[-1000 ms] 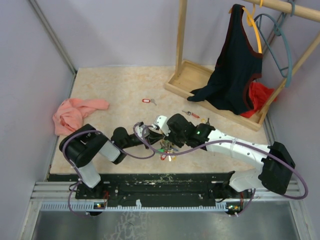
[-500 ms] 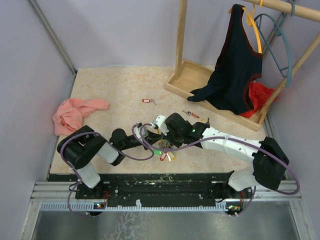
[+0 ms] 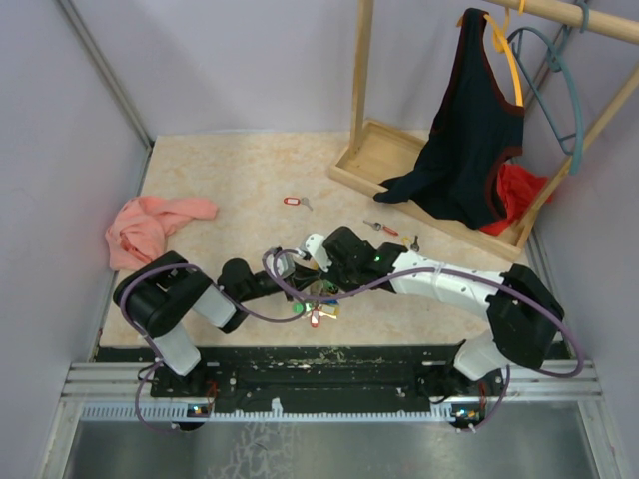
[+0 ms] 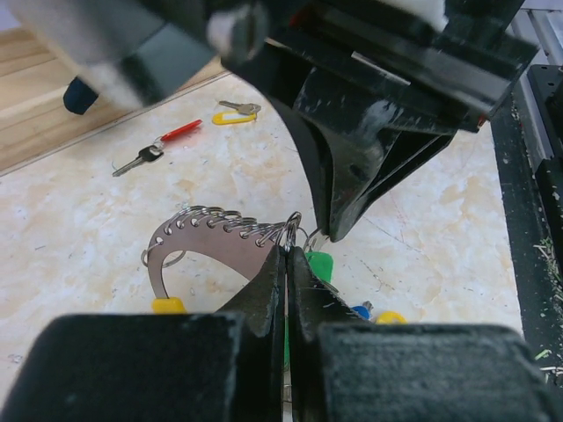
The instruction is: Put the keys on the keyring
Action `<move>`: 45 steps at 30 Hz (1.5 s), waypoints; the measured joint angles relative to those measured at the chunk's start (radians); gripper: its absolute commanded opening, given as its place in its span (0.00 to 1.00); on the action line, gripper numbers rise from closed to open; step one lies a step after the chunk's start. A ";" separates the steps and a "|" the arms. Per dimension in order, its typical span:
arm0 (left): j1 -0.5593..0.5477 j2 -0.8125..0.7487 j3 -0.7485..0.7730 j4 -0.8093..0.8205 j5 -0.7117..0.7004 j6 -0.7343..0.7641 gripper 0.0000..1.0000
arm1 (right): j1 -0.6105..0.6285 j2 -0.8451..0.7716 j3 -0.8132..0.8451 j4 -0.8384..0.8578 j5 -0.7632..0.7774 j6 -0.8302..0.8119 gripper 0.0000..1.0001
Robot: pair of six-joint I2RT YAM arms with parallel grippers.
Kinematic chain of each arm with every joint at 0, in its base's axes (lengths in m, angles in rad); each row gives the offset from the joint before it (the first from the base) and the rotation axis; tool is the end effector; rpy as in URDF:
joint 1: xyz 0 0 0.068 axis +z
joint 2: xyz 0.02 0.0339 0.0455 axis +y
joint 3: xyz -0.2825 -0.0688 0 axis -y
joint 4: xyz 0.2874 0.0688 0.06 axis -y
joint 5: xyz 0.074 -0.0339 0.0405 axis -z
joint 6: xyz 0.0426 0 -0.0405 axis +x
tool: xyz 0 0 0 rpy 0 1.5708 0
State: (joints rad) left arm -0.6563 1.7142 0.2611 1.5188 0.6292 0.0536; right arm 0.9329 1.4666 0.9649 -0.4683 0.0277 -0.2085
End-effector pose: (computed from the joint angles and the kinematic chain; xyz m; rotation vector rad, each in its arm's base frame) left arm 0.1922 -0.1797 0.1219 1.0146 1.2308 -0.9458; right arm 0.2018 0.2703 0.2127 -1.3733 2.1595 0.2478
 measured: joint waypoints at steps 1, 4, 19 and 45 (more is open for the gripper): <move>0.000 0.000 0.000 0.000 -0.001 0.000 0.00 | 0.000 -0.006 0.000 -0.004 0.000 -0.008 0.00; 0.000 0.000 -0.002 0.000 -0.002 0.004 0.00 | 0.000 -0.034 0.002 -0.019 0.001 -0.024 0.00; 0.002 -0.035 -0.032 0.000 -0.016 0.020 0.17 | 0.021 -0.103 0.054 -0.051 -0.007 -0.103 0.00; 0.021 -0.013 -0.001 0.000 0.104 0.026 0.31 | 0.068 -0.104 0.098 -0.078 -0.007 -0.211 0.00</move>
State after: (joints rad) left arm -0.6357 1.7012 0.2600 1.5192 0.7334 0.0792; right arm 1.0008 1.3628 1.0634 -0.5465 0.0208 -0.4191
